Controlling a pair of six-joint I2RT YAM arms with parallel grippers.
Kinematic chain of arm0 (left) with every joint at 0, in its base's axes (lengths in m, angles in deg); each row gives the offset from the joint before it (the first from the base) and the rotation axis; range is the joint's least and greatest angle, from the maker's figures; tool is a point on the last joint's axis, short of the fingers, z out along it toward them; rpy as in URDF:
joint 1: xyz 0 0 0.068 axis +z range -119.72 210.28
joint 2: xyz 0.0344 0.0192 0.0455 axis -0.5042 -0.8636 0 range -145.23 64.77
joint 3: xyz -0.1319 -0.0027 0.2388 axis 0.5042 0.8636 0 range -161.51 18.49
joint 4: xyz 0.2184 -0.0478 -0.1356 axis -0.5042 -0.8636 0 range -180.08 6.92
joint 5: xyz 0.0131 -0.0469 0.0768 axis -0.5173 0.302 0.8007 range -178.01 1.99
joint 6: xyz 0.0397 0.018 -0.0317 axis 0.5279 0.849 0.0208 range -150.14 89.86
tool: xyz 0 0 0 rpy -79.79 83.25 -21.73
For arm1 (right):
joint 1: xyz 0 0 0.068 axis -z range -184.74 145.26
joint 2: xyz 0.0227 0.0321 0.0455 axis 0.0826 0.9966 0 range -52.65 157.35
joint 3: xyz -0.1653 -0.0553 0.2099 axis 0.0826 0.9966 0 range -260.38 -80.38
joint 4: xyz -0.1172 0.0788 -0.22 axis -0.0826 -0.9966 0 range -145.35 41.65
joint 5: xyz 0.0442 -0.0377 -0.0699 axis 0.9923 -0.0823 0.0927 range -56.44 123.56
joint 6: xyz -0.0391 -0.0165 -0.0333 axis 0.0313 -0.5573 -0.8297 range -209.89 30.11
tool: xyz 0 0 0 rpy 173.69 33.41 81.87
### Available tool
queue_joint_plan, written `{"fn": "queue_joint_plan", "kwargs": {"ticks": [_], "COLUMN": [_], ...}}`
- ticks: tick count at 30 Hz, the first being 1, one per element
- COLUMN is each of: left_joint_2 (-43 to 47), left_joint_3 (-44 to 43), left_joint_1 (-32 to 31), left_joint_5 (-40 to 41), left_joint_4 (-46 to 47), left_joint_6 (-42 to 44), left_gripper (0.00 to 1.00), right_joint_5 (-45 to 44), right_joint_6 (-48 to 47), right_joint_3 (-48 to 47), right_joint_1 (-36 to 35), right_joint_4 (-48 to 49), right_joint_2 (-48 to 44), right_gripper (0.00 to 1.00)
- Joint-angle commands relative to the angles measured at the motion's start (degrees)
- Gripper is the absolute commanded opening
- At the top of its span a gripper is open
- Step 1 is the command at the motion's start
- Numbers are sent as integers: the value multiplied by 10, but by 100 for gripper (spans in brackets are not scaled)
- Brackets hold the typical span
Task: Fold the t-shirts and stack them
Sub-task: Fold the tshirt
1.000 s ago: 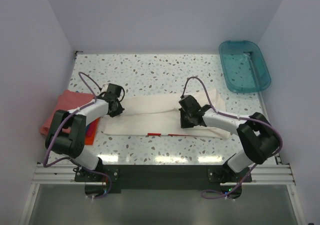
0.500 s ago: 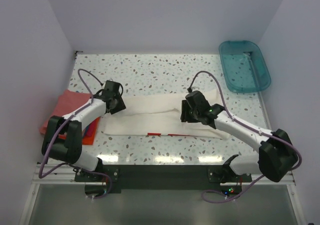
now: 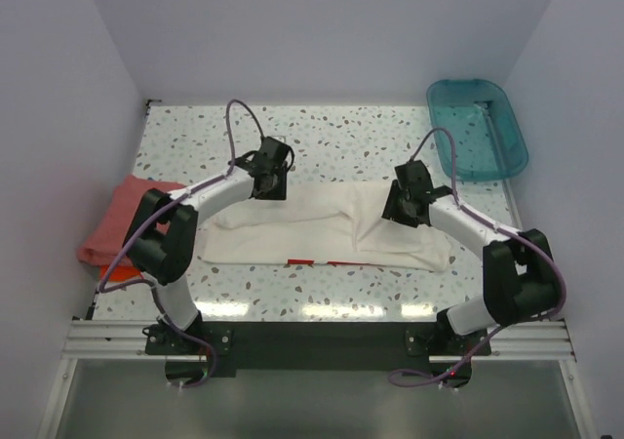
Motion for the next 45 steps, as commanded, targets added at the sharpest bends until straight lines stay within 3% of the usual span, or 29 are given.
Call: {"fn": "queue_joint_plan", "kwargs": {"ticks": [1,8,13,16,17,19,20,23,24,28,32,34,40,45], "left_joint_2": [-40,-34,11,51,61,78,76,43,34,32,52,60,53,45], "left_joint_3": [-7,74,162,236,256,292,292,242,207,142,100,94,121,151], "left_joint_1": [-3,-4,-3,-16,-24,-64,-79,-117,-125,-126,-125,-125,-133,-162], "left_joint_5": [51,75,23,-63,-108,-137,-150,-183,-185,-166,-49,-14,0,16], "left_joint_4": [-57,-41,22,93,117,193,210,244,232,183,90,57,28,19], "left_joint_6": [21,-60,-155,-244,-268,-323,-332,-322,-297,-217,-143,-107,-55,-59], "left_gripper": [37,32,32,32,32,34,36,44,51,57,56,54,40,36], "right_joint_5": [9,2,37,74,84,90,112,152,155,94,18,-32,-61,-44], "right_joint_6": [12,-27,-86,-140,-154,-196,-207,-238,-244,-258,-245,-232,-200,-182], "right_joint_3": [-31,-138,-341,-534,-641,-759,-862,-958,-960,-868,-731,-710,-644,-595], "right_joint_1": [18,32,32,30,29,29,26,19,13,0,0,2,8,11], "right_joint_4": [40,20,-13,-76,-86,-133,-140,-114,-96,-44,-19,-38,-75,-71], "right_joint_2": [47,204,389,521,551,646,676,726,723,624,496,448,408,423], "right_gripper": [47,46,46,47,48,55,59,79,83,99,99,99,96,83]}}
